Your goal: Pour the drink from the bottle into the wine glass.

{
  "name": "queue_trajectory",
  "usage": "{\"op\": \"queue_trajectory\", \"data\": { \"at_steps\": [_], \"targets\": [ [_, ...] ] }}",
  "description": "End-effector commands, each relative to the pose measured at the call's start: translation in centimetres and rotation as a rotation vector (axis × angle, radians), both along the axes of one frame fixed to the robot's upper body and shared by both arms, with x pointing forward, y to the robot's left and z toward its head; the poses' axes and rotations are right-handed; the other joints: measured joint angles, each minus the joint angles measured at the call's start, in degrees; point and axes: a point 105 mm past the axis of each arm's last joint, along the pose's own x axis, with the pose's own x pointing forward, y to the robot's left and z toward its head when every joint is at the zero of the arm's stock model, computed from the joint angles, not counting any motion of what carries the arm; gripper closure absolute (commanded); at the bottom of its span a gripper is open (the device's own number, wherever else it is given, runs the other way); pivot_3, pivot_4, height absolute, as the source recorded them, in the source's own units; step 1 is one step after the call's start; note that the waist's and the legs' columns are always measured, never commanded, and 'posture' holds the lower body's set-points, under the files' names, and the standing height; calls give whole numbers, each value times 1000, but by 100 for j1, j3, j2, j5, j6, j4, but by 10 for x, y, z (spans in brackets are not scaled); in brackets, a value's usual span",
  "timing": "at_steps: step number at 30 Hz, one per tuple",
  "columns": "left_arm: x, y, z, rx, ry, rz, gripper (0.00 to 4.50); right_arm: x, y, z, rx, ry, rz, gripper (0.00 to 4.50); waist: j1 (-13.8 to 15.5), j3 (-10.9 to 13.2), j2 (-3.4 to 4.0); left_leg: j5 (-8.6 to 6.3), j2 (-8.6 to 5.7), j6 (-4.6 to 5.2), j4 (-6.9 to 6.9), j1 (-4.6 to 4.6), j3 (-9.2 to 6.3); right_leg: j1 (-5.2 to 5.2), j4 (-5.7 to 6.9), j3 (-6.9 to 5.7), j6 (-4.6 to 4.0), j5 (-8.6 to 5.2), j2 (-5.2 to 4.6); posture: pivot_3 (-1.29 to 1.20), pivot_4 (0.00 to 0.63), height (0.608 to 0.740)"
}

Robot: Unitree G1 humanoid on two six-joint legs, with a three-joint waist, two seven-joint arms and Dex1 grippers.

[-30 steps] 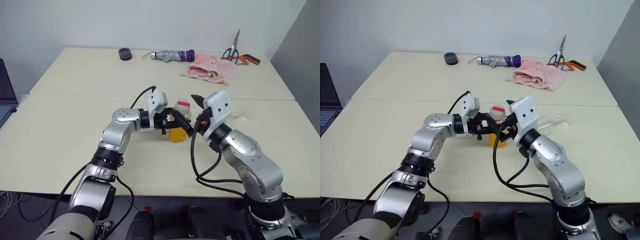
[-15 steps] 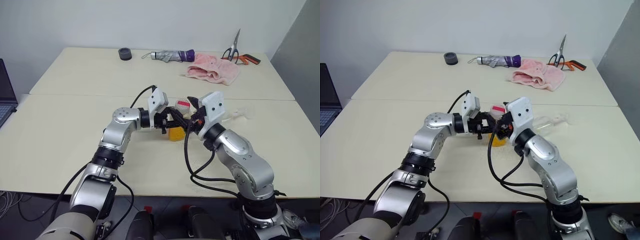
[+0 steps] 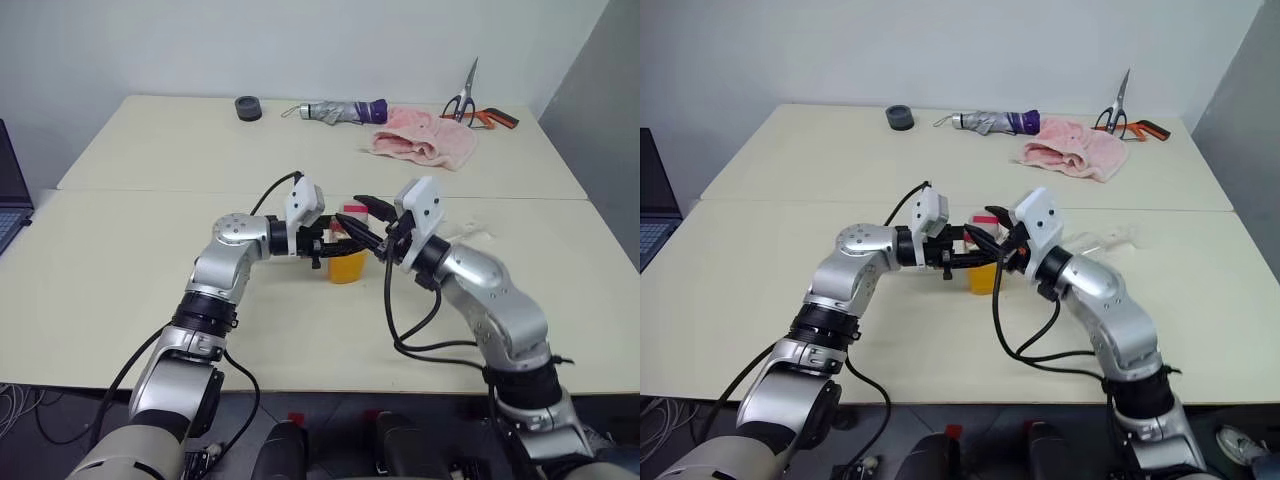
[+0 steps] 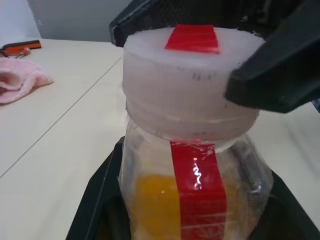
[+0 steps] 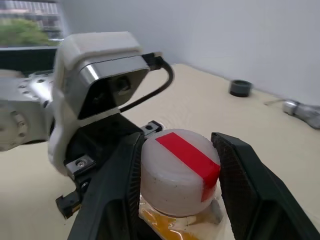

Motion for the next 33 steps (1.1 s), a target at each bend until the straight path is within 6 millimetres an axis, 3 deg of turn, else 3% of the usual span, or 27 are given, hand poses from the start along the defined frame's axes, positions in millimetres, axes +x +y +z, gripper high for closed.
{"op": "queue_trajectory", "data": {
  "at_steps": [1,4,6,9,14,17,20,24,33],
  "targets": [
    [-14,-18,32,-37,-97,-121,2631,-16,10,-2,-153,-14,331,2676,-3,3,5,0,-2,0,0,-2,0,0,-1,0,0,0,-1,0,150,740],
    [-14,-17,33,-35,-101,-135,2632,0,-17,5,-260,30,382,2676,12,7,10,-1,-3,1,0,-4,0,0,-5,-2,0,0,-4,0,150,740],
    [-14,-18,34,-40,-101,-131,2632,8,-24,13,-239,24,343,2676,26,7,9,-1,-4,1,-1,-5,-2,0,-7,-6,-1,0,-9,0,150,740],
    [-13,-19,33,-48,-99,-124,2633,10,-33,21,-183,-11,273,1651,32,7,9,-1,0,1,-2,-7,-3,-1,-7,-4,-1,1,-9,0,150,740],
    [-11,-19,32,-58,-90,-101,2634,-18,-43,26,-45,-15,164,0,45,7,10,-1,5,1,0,-12,-6,-3,-3,-1,-1,0,-20,0,150,740],
    [-9,-19,31,-60,-85,-93,2634,-39,-39,17,30,10,50,0,44,7,10,-1,5,1,2,-14,-7,-4,0,0,0,0,-22,0,150,740],
    [-7,-22,29,-58,-81,-93,2634,-46,-23,9,90,5,-138,0,14,7,11,0,2,0,1,-10,-4,-4,1,3,1,0,-10,0,150,740],
    [-7,-25,28,-50,-79,-110,2640,-24,-23,11,116,-46,-430,0,-14,8,12,4,3,-6,3,-1,-1,-6,10,8,2,-1,1,0,150,740],
    [-5,-29,27,-42,-84,-124,2640,-21,-19,22,164,-65,-494,0,9,8,12,5,1,-9,-4,-6,0,-6,1,7,0,-1,0,0,150,740]
  ]
}}
